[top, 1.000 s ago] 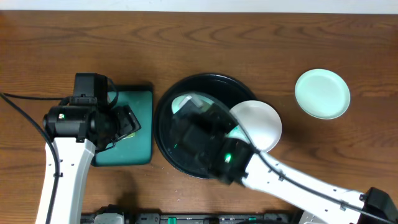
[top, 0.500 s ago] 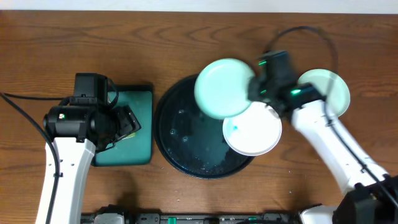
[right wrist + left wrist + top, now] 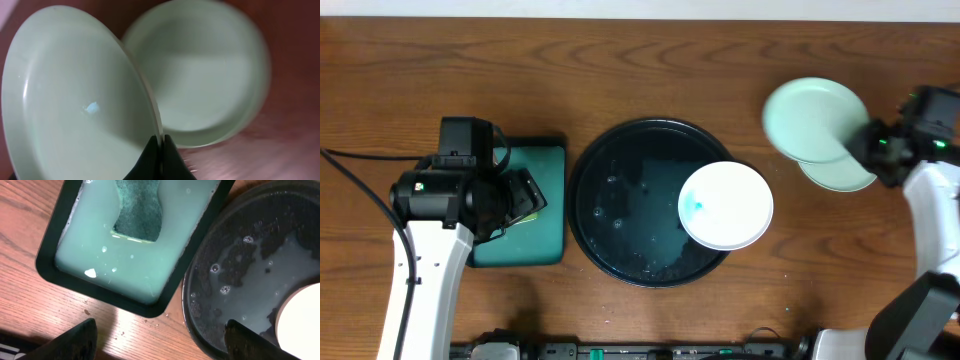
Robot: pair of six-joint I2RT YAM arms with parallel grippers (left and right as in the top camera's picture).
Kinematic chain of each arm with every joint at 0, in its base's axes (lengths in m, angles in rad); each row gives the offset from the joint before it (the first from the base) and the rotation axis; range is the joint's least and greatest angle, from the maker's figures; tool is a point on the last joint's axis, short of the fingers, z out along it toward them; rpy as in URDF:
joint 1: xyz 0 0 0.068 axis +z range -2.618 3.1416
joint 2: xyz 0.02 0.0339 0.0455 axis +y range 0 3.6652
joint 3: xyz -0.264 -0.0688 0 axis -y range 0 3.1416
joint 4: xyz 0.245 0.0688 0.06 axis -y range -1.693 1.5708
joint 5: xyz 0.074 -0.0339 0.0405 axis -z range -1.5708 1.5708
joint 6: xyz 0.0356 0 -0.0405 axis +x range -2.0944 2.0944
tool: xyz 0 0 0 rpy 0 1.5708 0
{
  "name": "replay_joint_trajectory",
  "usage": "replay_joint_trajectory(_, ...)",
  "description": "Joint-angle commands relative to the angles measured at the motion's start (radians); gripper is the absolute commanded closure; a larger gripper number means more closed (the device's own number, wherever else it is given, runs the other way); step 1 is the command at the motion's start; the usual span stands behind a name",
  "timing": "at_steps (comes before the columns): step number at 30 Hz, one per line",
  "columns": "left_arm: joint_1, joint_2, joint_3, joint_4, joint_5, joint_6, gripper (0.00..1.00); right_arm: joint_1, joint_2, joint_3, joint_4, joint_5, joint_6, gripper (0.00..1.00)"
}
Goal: Clean dirty plates on tray and stack at the side
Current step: 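Carry the plate right and stack it on the cleaned plate, then release the plate and move the right gripper to the white plate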
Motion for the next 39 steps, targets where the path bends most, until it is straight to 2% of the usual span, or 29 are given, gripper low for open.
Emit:
replay_joint_trajectory(1, -0.002, 0.020, -0.002, -0.003, -0.013, 0.006, 0.19, -0.082, 0.081, 0.000, -0.009, -0.006, 0.000, 0.99)
replay_joint_trajectory(7, -0.002, 0.054, -0.002, -0.003, -0.013, 0.006, 0.19, -0.169, 0.201, 0.000, 0.024, -0.006, 0.015, 0.99)
replay_joint_trajectory(12, -0.002, 0.084, -0.002, -0.003, -0.013, 0.006, 0.19, -0.184, 0.250, 0.000, 0.060, -0.011, 0.014, 0.99)
replay_joint_trajectory(14, -0.002, 0.093, -0.002, -0.003, -0.013, 0.006, 0.19, -0.183, 0.250, 0.000, 0.069, -0.016, 0.006, 0.95)
replay_joint_trajectory(17, -0.002, 0.099, -0.002, 0.005, -0.013, 0.006, 0.19, -0.183, 0.249, 0.000, 0.093, -0.066, -0.013, 0.79)
replay_joint_trajectory(19, -0.002, 0.099, -0.002, 0.016, -0.013, 0.006, 0.19, -0.182, 0.249, 0.000, 0.111, -0.115, -0.029, 0.74)
replay_joint_trajectory(23, -0.002, 0.099, -0.002, 0.027, -0.013, 0.006, 0.19, -0.165, 0.249, 0.003, 0.140, -0.266, -0.087, 0.73)
replay_joint_trajectory(31, -0.002, 0.099, -0.002, 0.027, -0.013, 0.006, 0.19, -0.030, 0.167, 0.018, 0.080, -0.320, -0.259, 0.73)
replay_joint_trajectory(33, -0.002, 0.099, -0.002, 0.027, -0.013, 0.006, 0.19, 0.026, 0.109, 0.018, 0.061, -0.317, -0.316, 0.70)
replay_joint_trajectory(39, -0.002, 0.099, -0.002, 0.025, -0.013, 0.006, 0.19, 0.220, -0.135, 0.018, -0.037, -0.165, -0.322, 0.65)
